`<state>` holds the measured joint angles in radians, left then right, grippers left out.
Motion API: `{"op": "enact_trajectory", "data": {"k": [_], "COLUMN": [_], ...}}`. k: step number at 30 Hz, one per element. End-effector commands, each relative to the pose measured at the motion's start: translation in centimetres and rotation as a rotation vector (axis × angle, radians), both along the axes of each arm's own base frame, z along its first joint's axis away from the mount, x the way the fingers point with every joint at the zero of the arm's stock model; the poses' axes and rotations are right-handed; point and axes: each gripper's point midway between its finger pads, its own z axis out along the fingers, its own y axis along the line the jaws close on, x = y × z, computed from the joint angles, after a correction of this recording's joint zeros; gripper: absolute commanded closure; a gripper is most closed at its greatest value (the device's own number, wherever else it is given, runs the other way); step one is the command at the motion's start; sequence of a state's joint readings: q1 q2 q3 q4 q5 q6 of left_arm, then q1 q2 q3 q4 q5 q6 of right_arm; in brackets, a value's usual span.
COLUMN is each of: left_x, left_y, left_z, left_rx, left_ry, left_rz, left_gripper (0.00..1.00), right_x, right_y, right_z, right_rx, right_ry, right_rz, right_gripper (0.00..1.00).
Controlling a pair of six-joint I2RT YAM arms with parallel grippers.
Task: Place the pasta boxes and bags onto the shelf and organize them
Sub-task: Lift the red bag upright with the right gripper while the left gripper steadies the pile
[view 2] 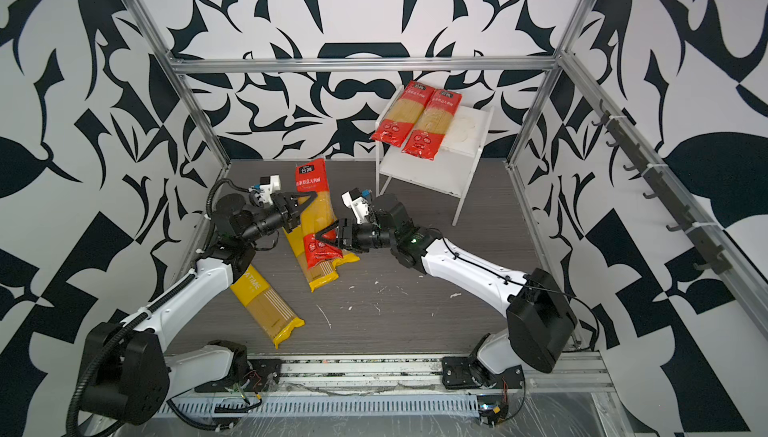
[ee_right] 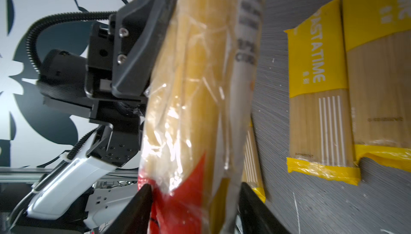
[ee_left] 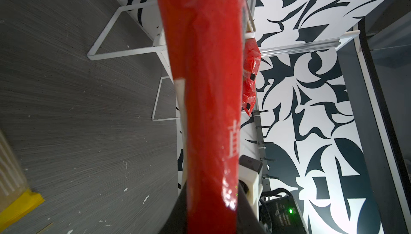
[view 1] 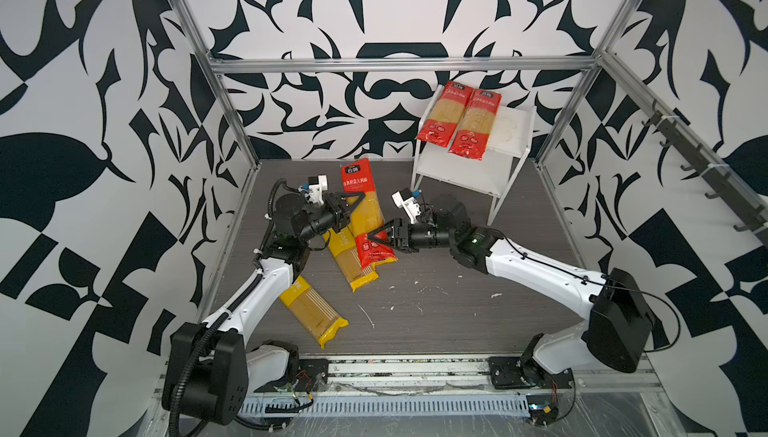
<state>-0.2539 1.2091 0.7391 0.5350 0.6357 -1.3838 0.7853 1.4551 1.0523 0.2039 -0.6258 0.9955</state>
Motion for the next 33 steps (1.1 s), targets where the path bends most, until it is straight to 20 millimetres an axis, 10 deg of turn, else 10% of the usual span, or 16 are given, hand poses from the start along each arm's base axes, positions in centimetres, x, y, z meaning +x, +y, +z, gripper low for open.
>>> {"op": "enact_trajectory", "data": {"k": [1, 18, 33], "left_x": [-0.3, -0.9, -1.5], "left_y": [-0.3, -1.5, -1.2], "left_z": [6.1, 7.6, 9.1], "left_rx": [-0.066, -0.045, -0.036], "left_ry": [-0.182, -0.203, -0.24], "left_rz": [-0.014, -0.045, -0.039], "left_gripper": [0.8, 0.6, 0.29], "right_x": [-1.1, -0.5, 1.5], "right_y": [-0.1, -1.9, -5.6], "right_z": [4.1, 8.3, 17.1], "right_rx": [0.131, 0.168, 0.276], "right_ry": [-0.065, -0.205, -0.346], "right_rz": [0.021, -0.061, -0.131], "right_gripper": [0.42, 0.91, 0.98]}}
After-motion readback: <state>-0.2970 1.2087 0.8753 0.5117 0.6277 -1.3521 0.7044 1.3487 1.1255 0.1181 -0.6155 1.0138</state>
